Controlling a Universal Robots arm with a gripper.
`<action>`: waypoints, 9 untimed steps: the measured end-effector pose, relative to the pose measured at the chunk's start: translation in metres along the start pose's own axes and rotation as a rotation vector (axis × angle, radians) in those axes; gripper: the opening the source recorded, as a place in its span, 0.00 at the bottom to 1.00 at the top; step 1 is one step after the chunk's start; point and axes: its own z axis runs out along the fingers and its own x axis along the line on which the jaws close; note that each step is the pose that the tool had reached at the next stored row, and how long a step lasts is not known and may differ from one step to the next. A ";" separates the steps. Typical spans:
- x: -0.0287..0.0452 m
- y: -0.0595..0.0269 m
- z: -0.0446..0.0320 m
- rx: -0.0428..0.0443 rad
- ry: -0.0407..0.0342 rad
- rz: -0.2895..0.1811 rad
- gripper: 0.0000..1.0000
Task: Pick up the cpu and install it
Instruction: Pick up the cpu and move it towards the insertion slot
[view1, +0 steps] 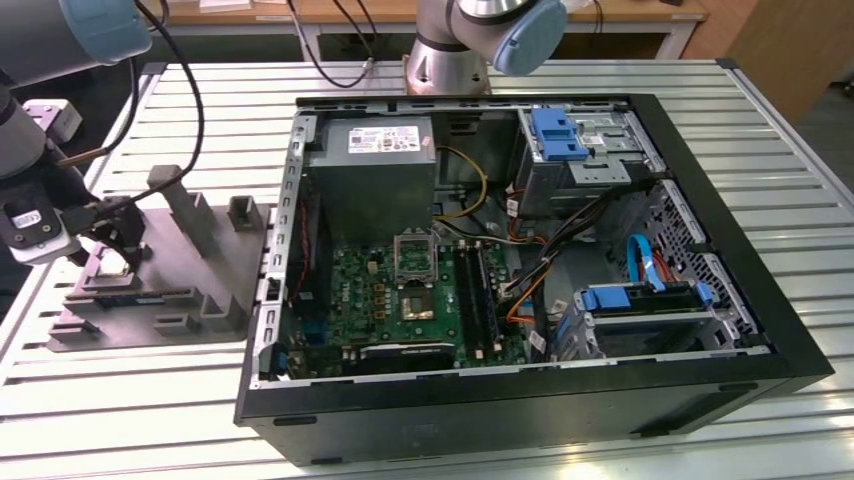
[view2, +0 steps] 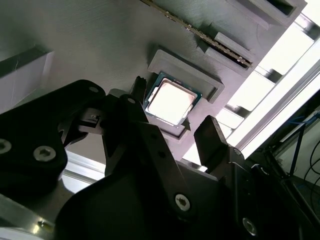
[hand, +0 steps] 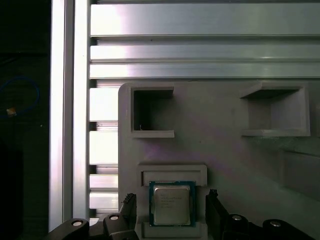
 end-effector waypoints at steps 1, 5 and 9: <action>0.0000 0.0000 0.0001 0.0000 0.0000 0.000 0.66; -0.0004 0.0000 0.0014 0.0000 -0.0001 0.000 0.66; -0.0012 0.0000 0.0021 0.0000 -0.0001 0.004 0.66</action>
